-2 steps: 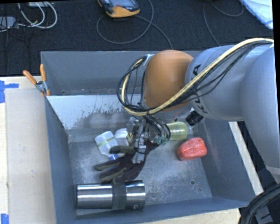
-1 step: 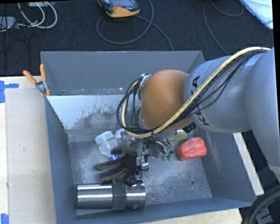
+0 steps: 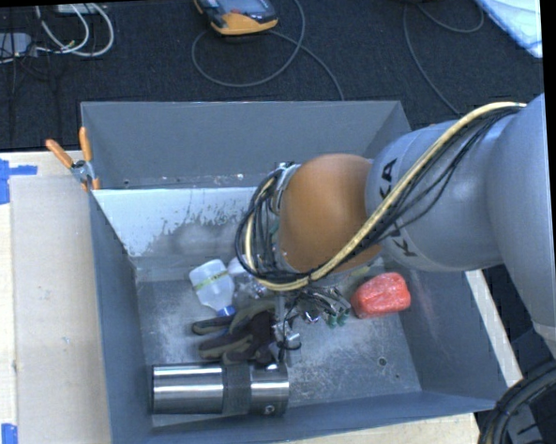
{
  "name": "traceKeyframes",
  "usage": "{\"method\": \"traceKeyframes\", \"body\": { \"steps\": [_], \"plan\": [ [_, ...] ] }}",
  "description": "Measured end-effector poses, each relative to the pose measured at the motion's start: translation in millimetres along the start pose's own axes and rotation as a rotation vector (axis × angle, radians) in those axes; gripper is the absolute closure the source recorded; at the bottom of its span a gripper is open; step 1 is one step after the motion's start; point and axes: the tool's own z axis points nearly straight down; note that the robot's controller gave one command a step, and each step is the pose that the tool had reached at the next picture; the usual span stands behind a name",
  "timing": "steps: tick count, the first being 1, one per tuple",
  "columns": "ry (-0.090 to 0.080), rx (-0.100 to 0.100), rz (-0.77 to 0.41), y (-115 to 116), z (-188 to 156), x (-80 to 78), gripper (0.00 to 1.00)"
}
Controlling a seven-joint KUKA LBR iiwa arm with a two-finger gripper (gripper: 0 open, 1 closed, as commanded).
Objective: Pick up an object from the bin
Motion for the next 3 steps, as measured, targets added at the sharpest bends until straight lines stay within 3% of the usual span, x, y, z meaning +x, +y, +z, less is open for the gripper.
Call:
{"method": "traceKeyframes", "body": {
  "steps": [1,2,3],
  "plan": [
    [-0.005,0.000,-0.389,-7.3,44.1,-16.9,1.00],
    [-0.001,-0.001,-0.386,-8.0,47.3,-15.9,1.00],
    [0.003,-0.003,-0.382,-12.2,4.5,-2.6,1.00]
  ]
}}
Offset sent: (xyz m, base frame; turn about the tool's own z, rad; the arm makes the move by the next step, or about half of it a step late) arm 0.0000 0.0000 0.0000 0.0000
